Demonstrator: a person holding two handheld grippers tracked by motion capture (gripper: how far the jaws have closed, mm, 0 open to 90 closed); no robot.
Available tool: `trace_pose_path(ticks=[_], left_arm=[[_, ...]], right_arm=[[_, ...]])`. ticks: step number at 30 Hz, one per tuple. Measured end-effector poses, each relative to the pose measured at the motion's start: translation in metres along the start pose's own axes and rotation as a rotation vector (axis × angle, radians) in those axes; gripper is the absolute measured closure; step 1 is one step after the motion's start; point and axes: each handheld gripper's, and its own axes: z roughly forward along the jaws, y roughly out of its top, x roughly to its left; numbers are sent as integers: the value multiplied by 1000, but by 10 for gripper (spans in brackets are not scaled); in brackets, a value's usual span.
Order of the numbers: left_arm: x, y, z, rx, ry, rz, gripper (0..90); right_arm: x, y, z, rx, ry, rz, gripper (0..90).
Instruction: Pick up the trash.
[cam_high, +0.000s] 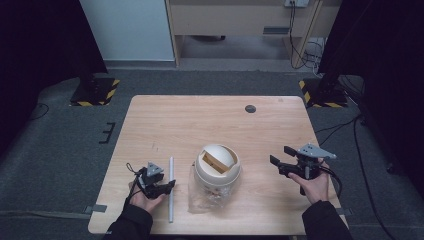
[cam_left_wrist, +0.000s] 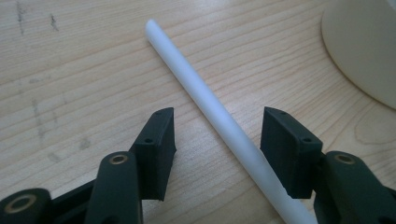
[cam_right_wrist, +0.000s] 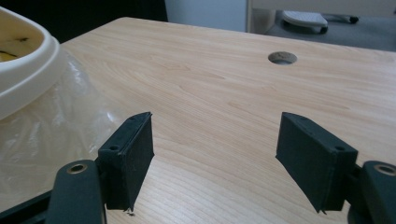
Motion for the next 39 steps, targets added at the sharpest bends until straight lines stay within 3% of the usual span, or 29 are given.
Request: trace_pose_path(ticks=[4, 8, 11, 18, 20, 23, 24, 25, 31, 32, 33, 39], left_arm=[[-1, 0, 1, 19, 29, 29, 540], [3, 1, 0, 20, 48, 18, 658], [7, 1, -1, 27, 45, -1, 779], [10, 3, -6, 2, 40, -16, 789], [9, 6, -13, -59, 31, -6, 789], [8, 9, -17, -94, 27, 2, 789], [8, 11, -22, -134, 19, 4, 789], [8, 11, -22, -134, 19, 4, 789], [10, 18, -39, -279, 8, -4, 789], [10, 18, -39, -279, 8, -4, 789], [10, 21, -44, -325, -2, -12, 789], [9, 30, -60, -453, -10, 3, 789]], right_arm=[[-1, 1, 0, 11, -19, 10, 272], [-1, 1, -1, 27, -29, -1, 275], [-1, 0, 0, 9, -33, 3, 285], [-2, 1, -3, -38, -36, 11, 274], [-3, 2, -5, -54, -39, 18, 265], [-4, 3, -7, -72, -45, 25, 255], [-6, 5, -10, -89, -49, 33, 239], [-6, 5, -10, -98, -52, 40, 236], [-8, 9, -16, -139, -67, 56, 210], [-8, 9, -16, -142, -67, 60, 206], [-9, 10, -17, -148, -67, 63, 206], [-8, 14, -17, -162, -50, 59, 211]])
